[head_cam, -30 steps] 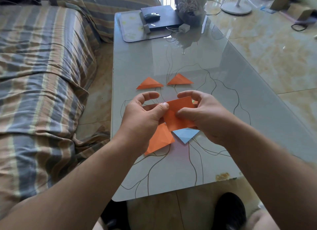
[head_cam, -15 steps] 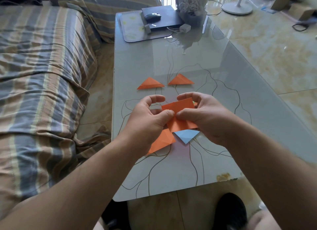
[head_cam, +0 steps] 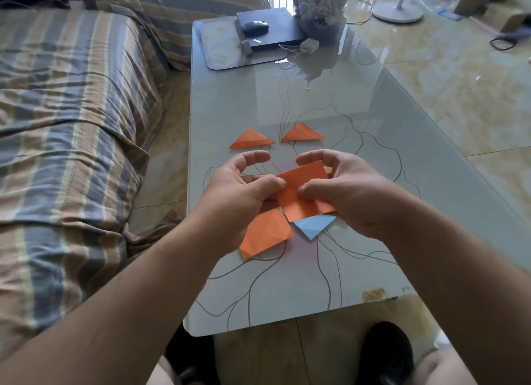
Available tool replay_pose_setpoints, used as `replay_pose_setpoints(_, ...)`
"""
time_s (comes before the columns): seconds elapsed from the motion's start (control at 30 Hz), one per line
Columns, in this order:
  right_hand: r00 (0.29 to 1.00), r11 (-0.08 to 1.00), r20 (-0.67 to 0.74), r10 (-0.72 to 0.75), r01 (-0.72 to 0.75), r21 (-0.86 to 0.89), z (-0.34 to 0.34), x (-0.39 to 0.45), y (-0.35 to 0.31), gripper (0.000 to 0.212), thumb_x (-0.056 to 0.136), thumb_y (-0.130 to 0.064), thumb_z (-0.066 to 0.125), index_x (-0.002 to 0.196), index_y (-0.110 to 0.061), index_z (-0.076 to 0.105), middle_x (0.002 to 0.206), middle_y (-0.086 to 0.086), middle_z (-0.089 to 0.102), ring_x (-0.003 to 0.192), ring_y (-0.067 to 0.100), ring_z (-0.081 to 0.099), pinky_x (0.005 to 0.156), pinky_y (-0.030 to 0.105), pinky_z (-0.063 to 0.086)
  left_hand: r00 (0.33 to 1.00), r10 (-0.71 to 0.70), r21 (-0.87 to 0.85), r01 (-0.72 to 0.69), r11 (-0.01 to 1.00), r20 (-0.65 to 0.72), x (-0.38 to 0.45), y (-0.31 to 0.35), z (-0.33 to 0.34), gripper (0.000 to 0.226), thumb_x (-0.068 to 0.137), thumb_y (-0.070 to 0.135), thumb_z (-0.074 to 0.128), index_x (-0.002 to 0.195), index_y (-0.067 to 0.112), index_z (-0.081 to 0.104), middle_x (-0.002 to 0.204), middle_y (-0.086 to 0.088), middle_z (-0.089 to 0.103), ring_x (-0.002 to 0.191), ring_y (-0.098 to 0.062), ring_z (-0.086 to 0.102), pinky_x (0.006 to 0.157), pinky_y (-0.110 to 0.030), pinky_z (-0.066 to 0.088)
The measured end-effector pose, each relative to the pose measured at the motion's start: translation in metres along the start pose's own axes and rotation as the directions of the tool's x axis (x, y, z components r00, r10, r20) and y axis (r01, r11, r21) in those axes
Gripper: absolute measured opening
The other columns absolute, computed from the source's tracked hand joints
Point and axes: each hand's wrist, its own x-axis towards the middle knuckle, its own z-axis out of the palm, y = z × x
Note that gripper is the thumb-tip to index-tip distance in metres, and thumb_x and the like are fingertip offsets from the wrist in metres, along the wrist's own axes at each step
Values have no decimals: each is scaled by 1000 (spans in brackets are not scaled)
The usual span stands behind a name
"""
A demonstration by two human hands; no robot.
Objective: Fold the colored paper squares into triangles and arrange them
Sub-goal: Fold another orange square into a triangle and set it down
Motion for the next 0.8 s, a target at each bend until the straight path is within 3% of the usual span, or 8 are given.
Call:
replay_pose_setpoints(0.17, 1000, 998, 10, 10, -9, -58, -1, -1, 1, 51, 73, -4, 81, 117, -24, 67, 93, 23, 74, 74, 34, 71, 74, 41, 57, 1000, -7, 8, 7, 1000, -18, 4, 3, -4, 22, 101, 1, 50, 116, 12, 63, 86, -14, 75, 87, -31, 71, 95, -51, 59)
replay_pose_setpoints(0.23, 1000, 998, 17, 5, -4, -69, 0, -1, 1, 48, 80, 3, 79, 119, -22, 66, 94, 23, 74, 74, 33, 72, 74, 41, 58, 1000, -7, -12, 7, 1000, -13, 3, 4, -3, 23, 103, 6, 45, 116, 11, 63, 87, -13, 73, 85, -30, 70, 89, -49, 61)
replay_pose_setpoints(0.3, 1000, 997, 17, -3, 4, -79, 1, -2, 1, 46, 83, 5, 76, 118, -21, 66, 95, 24, 75, 76, 33, 72, 76, 43, 60, 999, -3, 38, 1, 999, 41, 0, 4, -2, 18, 104, 12, 54, 119, 11, 63, 90, -12, 74, 82, -28, 73, 77, -41, 63)
replay_pose_setpoints(0.43, 999, 996, 31, -7, 10, -88, 3, -3, 2, 47, 84, 6, 74, 120, -22, 64, 87, 16, 74, 73, 28, 73, 71, 38, 58, 996, 42, 203, -58, 977, 82, -4, -1, -3, 30, 91, 7, 76, 119, 15, 68, 100, -22, 76, 88, -36, 77, 80, -41, 64)
replay_pose_setpoints(0.67, 1000, 994, -7, 4, -5, -114, 1, 0, 3, 52, 75, -8, 75, 120, -31, 64, 91, 19, 75, 74, 30, 72, 75, 43, 59, 996, 10, 107, -19, 994, 89, -3, -2, -1, 32, 90, 3, 74, 120, 10, 67, 108, -35, 69, 88, -35, 76, 77, -38, 64)
replay_pose_setpoints(0.8, 1000, 996, -13, 4, -5, -90, -2, 2, 3, 51, 80, -4, 72, 123, -30, 63, 93, 15, 74, 75, 27, 73, 71, 37, 58, 996, -2, 57, -3, 998, 88, -1, -2, -1, 29, 90, 3, 73, 118, 10, 69, 104, -29, 74, 91, -32, 77, 79, -36, 64)
